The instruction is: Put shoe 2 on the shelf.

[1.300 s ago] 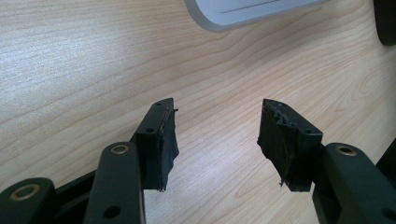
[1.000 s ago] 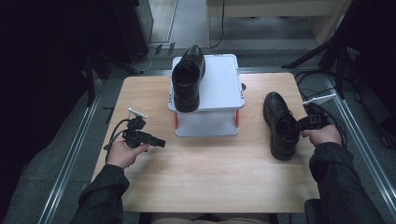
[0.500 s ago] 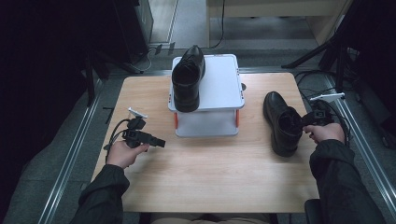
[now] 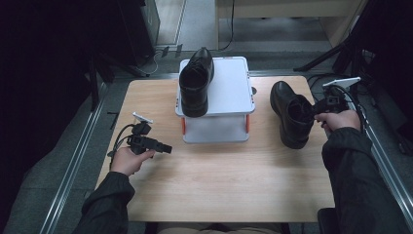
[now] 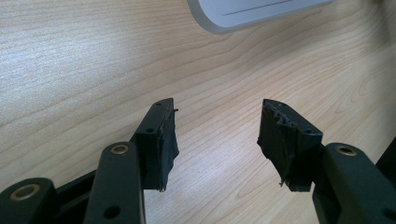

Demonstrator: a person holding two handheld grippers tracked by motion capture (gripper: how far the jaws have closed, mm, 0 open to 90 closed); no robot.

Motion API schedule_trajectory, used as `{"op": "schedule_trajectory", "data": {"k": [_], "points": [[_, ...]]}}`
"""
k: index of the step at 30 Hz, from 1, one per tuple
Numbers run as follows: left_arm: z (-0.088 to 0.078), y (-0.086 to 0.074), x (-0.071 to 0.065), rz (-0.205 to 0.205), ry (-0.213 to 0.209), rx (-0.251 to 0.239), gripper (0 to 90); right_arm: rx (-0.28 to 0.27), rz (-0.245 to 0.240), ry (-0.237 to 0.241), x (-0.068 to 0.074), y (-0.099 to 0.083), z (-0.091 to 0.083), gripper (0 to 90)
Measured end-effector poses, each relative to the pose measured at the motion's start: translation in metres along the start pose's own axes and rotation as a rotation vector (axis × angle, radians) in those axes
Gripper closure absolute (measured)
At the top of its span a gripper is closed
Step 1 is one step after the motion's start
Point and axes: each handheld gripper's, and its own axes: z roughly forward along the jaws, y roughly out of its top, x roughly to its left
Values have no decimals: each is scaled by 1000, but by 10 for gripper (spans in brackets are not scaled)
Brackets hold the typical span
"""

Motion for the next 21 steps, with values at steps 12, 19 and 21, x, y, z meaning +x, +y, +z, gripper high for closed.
{"op": "schedule_trajectory", "data": {"k": [12, 19, 21], "points": [[-1, 0, 1, 4, -1, 2, 456, -38, -43, 7, 52, 22, -40, 843], [-1, 0, 0, 3, -13, 2, 456, -54, -71, 9, 87, 32, -63, 842], [-1, 0, 1, 4, -16, -2, 456, -54, -75, 5, 92, 33, -65, 842]]}}
